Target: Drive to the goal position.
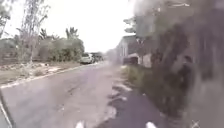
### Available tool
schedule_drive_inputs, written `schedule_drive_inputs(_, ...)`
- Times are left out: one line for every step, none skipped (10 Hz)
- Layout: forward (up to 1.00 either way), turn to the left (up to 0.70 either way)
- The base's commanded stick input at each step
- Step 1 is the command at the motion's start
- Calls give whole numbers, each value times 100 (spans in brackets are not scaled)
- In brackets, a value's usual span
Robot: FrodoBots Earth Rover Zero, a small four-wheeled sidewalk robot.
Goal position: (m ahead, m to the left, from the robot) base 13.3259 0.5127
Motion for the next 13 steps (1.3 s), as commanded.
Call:
schedule_drive_inputs(70,1)
schedule_drive_inputs(70,1)
schedule_drive_inputs(70,10)
schedule_drive_inputs(70,14)
schedule_drive_inputs(70,14)
schedule_drive_inputs(70,14)
schedule_drive_inputs(70,14)
schedule_drive_inputs(70,14)
schedule_drive_inputs(70,14)
schedule_drive_inputs(70,14)
schedule_drive_inputs(70,14)
schedule_drive_inputs(70,14)
schedule_drive_inputs(70,14)
